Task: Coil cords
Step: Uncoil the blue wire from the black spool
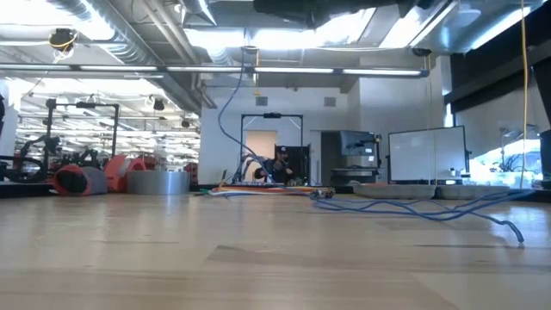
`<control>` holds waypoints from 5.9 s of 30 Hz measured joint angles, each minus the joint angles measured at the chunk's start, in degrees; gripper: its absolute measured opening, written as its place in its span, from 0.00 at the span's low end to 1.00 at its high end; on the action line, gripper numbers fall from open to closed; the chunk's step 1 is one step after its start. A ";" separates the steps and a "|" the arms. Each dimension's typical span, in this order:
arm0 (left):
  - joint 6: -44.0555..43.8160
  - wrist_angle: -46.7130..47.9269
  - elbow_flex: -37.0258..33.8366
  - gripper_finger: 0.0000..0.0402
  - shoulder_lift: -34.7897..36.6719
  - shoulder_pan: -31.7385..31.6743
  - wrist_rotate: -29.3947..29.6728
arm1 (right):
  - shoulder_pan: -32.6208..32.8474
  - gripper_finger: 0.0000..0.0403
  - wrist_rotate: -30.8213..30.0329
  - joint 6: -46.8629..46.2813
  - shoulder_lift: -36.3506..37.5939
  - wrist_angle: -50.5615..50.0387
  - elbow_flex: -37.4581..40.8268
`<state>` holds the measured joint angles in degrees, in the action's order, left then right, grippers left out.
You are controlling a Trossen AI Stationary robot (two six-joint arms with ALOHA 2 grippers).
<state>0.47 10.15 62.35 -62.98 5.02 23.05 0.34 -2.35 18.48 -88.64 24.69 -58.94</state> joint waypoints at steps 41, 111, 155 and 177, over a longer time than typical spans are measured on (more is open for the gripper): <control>-7.15 7.44 -0.02 0.00 1.75 -2.85 -2.43 | 6.06 0.00 -31.48 5.90 17.35 -21.02 -0.01; -6.47 7.89 -0.04 0.00 -2.82 -12.20 0.81 | 5.22 0.37 -13.91 -4.74 -1.76 -3.90 -3.17; -7.02 6.10 1.14 0.00 0.64 -9.28 -4.52 | 3.41 0.01 -20.64 0.50 -8.02 -10.49 -3.19; -10.11 16.13 -2.16 0.00 -1.96 -12.56 8.31 | 4.66 0.00 -8.82 2.43 9.43 -13.08 -3.23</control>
<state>-9.64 26.28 60.19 -64.94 -7.54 31.36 5.00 -11.17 20.91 -79.22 11.61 -62.17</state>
